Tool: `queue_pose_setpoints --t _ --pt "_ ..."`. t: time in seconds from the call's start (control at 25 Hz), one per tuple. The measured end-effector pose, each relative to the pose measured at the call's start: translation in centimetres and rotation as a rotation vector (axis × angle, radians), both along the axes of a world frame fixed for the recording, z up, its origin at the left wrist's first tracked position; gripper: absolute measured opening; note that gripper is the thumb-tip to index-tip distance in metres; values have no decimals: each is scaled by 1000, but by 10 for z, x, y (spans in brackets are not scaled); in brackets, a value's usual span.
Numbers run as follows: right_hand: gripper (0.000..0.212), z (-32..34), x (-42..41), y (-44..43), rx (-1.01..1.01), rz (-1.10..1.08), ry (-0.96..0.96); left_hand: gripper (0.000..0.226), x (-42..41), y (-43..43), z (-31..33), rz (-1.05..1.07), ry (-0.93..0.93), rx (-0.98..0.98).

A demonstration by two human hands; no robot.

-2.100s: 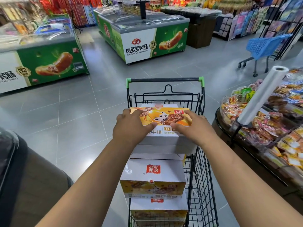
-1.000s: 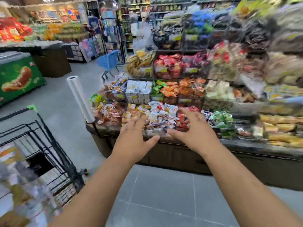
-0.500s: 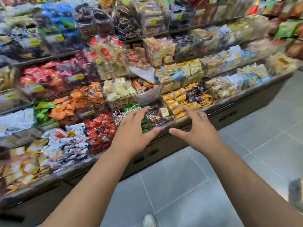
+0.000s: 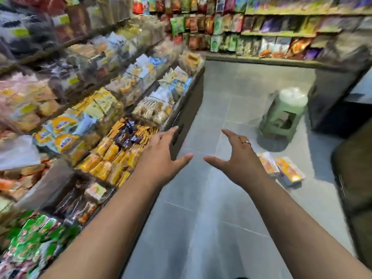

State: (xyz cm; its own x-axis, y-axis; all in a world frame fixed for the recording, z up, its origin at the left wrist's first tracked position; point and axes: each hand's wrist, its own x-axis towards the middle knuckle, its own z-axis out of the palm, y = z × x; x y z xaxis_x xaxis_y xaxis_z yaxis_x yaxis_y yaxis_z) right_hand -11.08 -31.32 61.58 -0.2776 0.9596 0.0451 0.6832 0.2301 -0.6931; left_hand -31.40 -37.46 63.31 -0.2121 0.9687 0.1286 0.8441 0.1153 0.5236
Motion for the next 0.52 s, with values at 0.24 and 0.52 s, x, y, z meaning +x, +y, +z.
queue_pose_setpoints --t 0.24,0.52 --pt "84 -38 94 108 -53 -312 19 79 73 165 -37 -223 -94 -66" --pt "74 -82 185 242 -181 -535 35 75 146 330 -75 -257 -184 -166"
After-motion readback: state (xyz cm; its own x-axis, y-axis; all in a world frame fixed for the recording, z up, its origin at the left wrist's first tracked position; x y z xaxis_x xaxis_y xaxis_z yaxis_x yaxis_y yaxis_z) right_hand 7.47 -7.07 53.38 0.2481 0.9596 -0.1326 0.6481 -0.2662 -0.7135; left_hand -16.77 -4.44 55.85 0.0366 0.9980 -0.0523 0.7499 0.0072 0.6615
